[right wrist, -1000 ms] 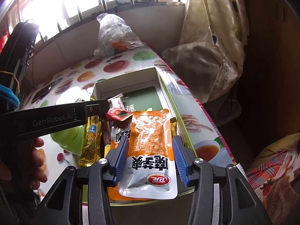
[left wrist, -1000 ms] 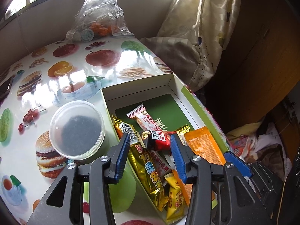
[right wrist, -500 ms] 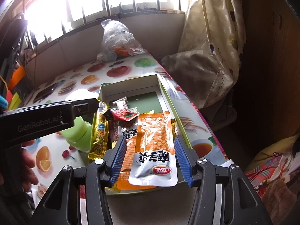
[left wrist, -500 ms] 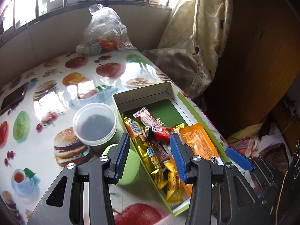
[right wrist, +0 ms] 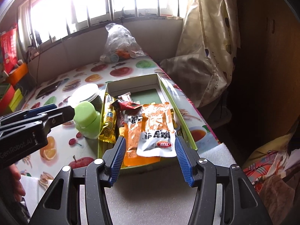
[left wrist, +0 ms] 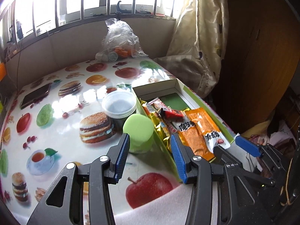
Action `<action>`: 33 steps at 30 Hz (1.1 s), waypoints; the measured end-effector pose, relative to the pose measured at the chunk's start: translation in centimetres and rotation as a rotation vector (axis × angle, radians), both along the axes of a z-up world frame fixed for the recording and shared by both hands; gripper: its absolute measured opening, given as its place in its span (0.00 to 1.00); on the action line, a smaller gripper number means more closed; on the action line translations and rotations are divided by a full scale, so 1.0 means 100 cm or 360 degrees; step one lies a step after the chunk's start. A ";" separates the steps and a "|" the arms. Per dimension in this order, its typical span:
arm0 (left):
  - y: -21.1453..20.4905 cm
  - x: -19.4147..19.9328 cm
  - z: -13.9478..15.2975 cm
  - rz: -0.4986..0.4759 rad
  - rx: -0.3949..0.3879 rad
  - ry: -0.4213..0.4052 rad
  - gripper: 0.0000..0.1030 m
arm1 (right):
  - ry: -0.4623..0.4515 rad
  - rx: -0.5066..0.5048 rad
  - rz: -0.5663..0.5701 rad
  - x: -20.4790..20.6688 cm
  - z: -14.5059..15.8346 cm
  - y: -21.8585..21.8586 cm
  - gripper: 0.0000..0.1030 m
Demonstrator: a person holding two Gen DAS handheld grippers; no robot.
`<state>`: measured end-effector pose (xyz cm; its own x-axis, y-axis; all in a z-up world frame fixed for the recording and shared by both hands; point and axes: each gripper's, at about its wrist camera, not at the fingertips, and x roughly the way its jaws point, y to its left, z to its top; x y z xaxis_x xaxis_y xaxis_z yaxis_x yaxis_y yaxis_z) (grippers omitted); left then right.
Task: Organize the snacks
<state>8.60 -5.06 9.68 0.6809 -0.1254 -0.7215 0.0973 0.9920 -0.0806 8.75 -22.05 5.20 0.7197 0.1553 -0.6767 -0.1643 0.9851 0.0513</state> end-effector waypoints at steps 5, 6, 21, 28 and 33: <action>0.001 -0.019 -0.010 -0.0001 0.0026 -0.0010 0.45 | -0.0035 -0.0037 -0.0010 -0.016 -0.002 0.001 0.52; 0.002 -0.022 -0.012 -0.0004 0.0022 -0.0006 0.45 | -0.0040 -0.0040 -0.0010 -0.019 -0.003 0.001 0.52; -0.005 -0.054 -0.065 -0.0013 0.0072 0.0164 0.45 | 0.0069 -0.0096 -0.0076 -0.040 -0.040 -0.003 0.53; -0.007 -0.054 -0.079 -0.0008 0.0074 0.0218 0.45 | 0.0126 -0.0130 -0.0103 -0.038 -0.055 -0.005 0.53; -0.007 -0.054 -0.084 -0.0009 0.0067 0.0232 0.45 | 0.0129 -0.0139 -0.0116 -0.038 -0.061 -0.003 0.56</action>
